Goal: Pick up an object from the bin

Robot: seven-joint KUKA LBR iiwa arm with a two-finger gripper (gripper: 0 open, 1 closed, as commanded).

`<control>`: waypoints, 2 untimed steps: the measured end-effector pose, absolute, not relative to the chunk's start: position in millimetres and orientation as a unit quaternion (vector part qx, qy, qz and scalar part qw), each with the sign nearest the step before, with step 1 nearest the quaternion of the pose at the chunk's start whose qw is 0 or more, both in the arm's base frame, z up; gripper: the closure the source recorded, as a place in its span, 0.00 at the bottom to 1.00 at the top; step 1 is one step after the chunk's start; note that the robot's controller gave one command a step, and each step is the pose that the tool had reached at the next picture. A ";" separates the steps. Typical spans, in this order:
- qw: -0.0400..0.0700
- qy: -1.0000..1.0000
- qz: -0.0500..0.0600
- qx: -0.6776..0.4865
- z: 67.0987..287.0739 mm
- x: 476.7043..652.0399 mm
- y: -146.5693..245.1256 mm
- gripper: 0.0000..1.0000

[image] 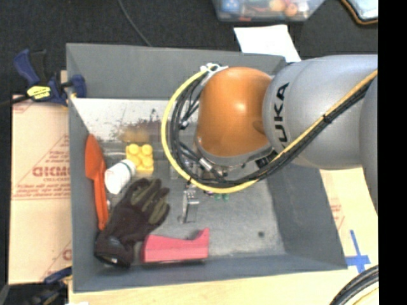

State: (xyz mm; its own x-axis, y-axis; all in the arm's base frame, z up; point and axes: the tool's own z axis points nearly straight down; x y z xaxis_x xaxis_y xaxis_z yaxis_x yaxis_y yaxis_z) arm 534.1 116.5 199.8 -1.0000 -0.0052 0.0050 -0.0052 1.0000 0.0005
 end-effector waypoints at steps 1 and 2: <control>-0.001 -1.000 -0.001 0.000 204.2 535.8 115.8 0.00; -0.003 -0.971 -0.001 0.240 86.2 556.2 173.6 0.00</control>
Offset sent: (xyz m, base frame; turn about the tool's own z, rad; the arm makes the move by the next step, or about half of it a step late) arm 0.0221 0.0644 -0.1298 -0.5358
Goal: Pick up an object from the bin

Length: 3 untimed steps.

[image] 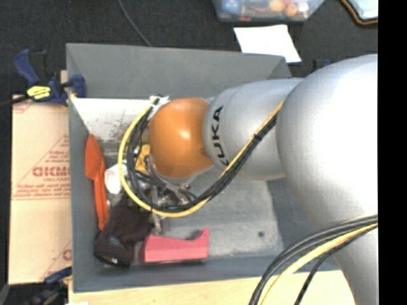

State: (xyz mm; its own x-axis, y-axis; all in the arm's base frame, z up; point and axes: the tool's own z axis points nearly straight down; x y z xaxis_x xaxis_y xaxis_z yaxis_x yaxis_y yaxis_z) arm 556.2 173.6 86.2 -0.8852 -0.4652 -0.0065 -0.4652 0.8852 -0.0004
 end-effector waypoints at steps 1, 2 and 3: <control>0.005 0.978 0.001 -0.210 161.9 548.5 184.7 0.00; 0.002 0.966 0.001 -0.257 79.8 553.8 176.1 0.00; 0.012 0.910 -0.001 -0.414 72.6 558.3 174.1 0.00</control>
Offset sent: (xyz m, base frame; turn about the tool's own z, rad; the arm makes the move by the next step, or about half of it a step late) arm -0.0037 0.0030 -0.0072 -0.0389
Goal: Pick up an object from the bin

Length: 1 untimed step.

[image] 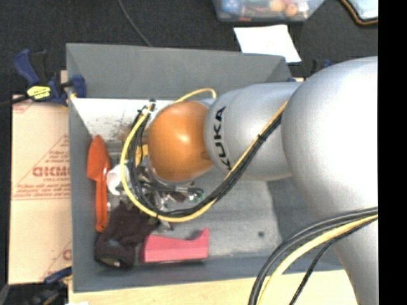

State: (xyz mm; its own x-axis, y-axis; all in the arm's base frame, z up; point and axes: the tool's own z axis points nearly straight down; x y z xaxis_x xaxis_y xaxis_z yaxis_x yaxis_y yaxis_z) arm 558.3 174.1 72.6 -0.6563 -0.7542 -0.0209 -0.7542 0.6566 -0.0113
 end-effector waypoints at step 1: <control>0.006 0.965 0.002 -0.262 81.0 555.7 176.0 1.00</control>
Offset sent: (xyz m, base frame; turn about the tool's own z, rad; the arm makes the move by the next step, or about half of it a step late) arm 0.0000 0.0000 0.0000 0.0000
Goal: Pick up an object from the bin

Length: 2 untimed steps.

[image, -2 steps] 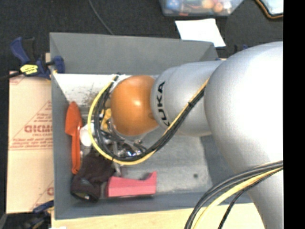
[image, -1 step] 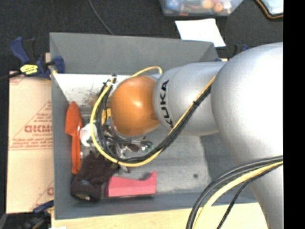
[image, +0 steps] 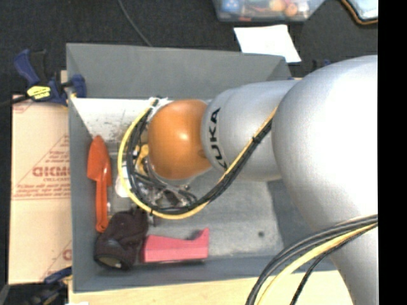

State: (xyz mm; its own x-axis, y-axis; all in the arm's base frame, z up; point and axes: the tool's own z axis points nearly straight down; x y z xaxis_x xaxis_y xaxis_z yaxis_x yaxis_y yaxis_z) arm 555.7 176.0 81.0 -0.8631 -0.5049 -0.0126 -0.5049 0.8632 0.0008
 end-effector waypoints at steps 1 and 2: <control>0.006 0.965 0.002 -0.261 81.0 555.7 176.0 1.00; 0.006 0.965 0.002 -0.261 90.2 555.5 175.5 1.00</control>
Offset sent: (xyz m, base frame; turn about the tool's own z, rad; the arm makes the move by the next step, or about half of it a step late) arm 0.0001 0.0000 0.0226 0.0003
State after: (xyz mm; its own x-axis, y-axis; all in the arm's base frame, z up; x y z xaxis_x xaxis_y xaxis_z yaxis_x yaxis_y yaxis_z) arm 555.5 175.5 90.2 -0.8641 -0.5031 -0.0132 -0.5031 0.8642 0.0010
